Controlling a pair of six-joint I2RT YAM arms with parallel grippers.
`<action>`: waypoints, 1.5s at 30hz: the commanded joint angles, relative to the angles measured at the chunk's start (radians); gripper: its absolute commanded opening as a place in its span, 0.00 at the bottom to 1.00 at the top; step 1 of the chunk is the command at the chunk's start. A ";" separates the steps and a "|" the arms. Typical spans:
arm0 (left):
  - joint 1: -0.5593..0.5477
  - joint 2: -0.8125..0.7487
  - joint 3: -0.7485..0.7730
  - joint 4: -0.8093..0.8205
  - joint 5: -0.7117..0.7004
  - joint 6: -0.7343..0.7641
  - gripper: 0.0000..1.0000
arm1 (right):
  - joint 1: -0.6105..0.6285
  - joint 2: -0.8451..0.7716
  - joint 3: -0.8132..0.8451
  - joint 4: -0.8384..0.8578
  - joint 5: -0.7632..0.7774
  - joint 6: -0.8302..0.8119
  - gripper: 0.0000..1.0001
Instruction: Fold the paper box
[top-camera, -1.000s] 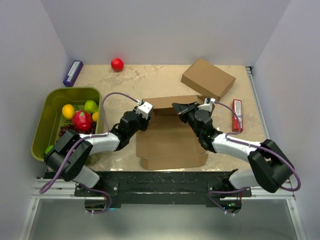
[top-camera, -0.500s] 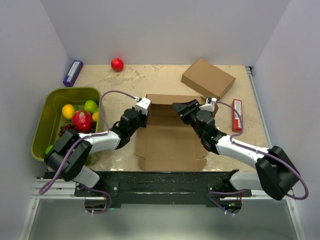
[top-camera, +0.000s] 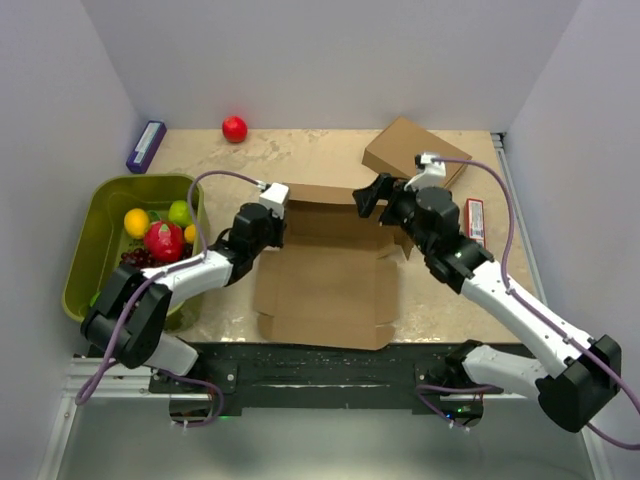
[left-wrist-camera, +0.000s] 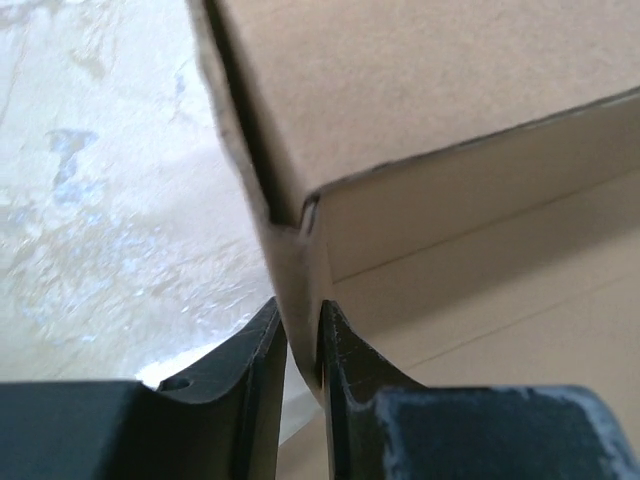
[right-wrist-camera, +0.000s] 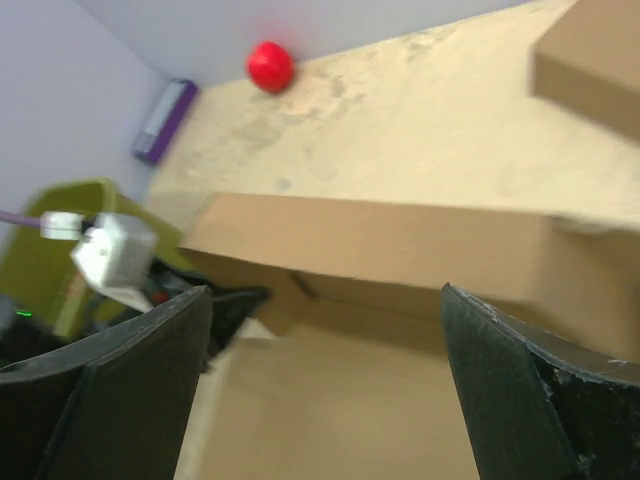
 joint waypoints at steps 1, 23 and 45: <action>0.083 -0.070 0.022 -0.074 0.125 -0.055 0.00 | -0.088 0.079 0.166 -0.430 0.014 -0.323 0.95; 0.131 -0.109 0.103 -0.287 0.119 -0.050 0.00 | -0.110 -0.039 -0.175 -0.207 0.119 -0.251 0.86; 0.131 -0.122 0.083 -0.253 0.058 -0.059 0.00 | -0.111 0.011 -0.268 0.010 0.125 -0.314 0.00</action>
